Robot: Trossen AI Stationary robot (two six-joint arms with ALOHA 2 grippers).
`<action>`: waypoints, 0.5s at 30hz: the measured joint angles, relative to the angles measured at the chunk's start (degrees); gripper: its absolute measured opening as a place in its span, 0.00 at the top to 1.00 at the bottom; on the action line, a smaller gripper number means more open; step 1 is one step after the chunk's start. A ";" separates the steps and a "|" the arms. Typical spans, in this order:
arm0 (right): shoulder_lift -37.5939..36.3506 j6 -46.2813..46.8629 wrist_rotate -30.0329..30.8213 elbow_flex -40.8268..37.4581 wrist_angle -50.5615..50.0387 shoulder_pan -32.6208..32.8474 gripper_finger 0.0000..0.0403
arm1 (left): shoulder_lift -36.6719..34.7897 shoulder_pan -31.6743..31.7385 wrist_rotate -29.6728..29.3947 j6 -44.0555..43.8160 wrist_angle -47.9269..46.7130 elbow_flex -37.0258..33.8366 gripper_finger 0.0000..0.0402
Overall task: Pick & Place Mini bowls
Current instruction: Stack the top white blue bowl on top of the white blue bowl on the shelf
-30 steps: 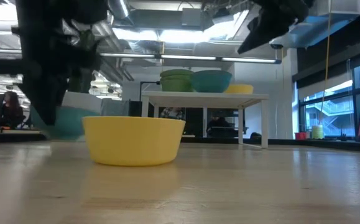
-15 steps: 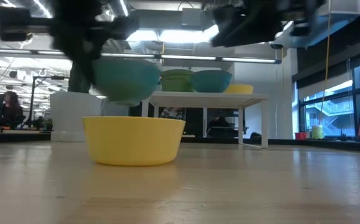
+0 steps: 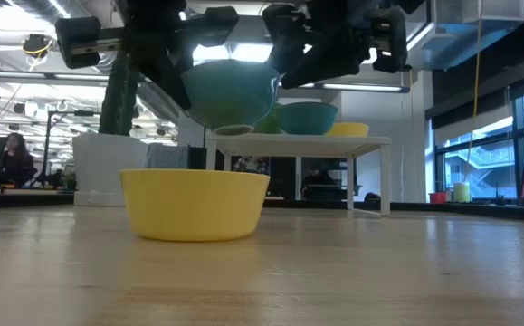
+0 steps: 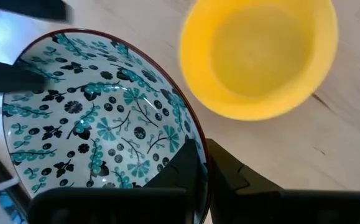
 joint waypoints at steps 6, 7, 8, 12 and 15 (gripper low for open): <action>2.85 -3.38 -0.07 2.83 -0.72 0.22 0.52 | 0.47 0.51 0.48 1.50 0.22 -0.07 0.98; 3.41 -3.52 -0.09 2.94 -1.02 0.22 0.52 | 0.64 0.48 0.56 1.59 0.68 -0.07 0.98; 4.07 -3.71 -0.07 2.96 -1.70 0.16 0.53 | 0.71 0.48 0.78 1.78 0.78 -0.07 0.98; 6.03 -4.59 0.17 3.16 -2.97 -0.06 0.60 | 0.87 0.58 1.65 2.42 1.36 -0.18 0.98; 6.33 -4.39 0.31 3.27 -2.88 -0.04 0.71 | 0.87 0.53 2.16 2.51 1.72 -0.18 0.97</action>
